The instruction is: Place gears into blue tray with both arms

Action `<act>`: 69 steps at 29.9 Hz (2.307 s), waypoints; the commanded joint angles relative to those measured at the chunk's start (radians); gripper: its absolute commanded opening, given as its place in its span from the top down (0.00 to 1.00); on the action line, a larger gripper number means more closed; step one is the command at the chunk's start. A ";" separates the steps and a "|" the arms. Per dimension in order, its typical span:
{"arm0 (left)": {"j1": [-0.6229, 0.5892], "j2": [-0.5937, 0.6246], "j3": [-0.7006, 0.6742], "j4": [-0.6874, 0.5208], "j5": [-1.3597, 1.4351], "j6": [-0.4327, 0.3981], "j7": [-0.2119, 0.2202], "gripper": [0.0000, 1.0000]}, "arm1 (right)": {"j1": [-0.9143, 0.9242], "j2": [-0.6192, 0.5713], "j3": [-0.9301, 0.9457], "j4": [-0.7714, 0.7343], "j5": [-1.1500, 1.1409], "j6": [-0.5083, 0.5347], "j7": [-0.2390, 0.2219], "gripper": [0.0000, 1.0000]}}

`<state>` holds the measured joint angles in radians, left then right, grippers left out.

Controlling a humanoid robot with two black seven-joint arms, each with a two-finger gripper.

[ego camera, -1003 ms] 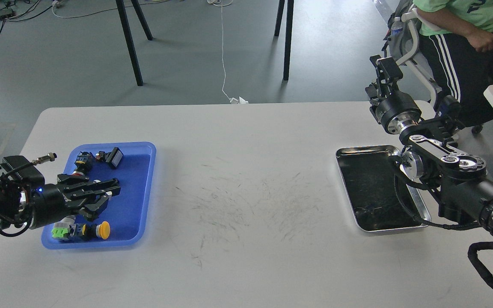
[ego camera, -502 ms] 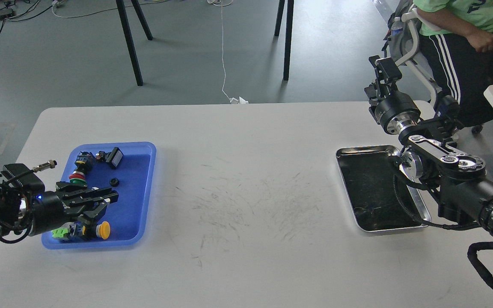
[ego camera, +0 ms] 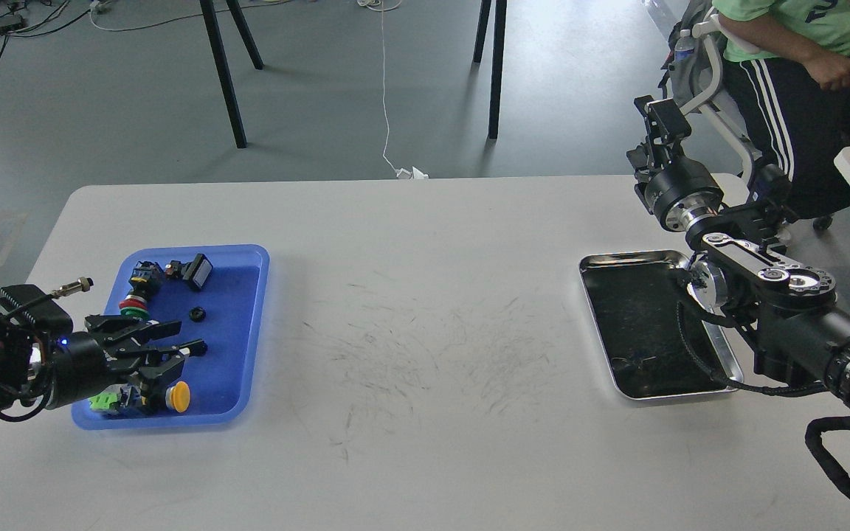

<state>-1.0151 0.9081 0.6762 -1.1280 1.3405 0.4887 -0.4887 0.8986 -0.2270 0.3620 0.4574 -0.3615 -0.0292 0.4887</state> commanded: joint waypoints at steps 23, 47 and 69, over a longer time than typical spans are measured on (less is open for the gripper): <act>-0.002 0.037 -0.615 -0.012 -0.820 -0.223 0.000 0.13 | 0.059 -0.098 0.018 0.241 0.012 0.017 0.000 0.01; -0.011 -0.123 -0.644 0.163 -1.107 -0.680 0.000 0.03 | 0.106 -0.100 0.017 0.291 0.211 0.064 -0.113 0.01; 0.009 -0.307 -0.777 0.358 -1.534 -0.900 0.000 0.01 | 0.117 -0.069 0.083 0.285 0.378 0.066 -0.177 0.01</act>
<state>-1.0157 0.6208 -0.0952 -0.7997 -0.1690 -0.4078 -0.4886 1.0154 -0.3065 0.4443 0.7417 0.0170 0.0356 0.3105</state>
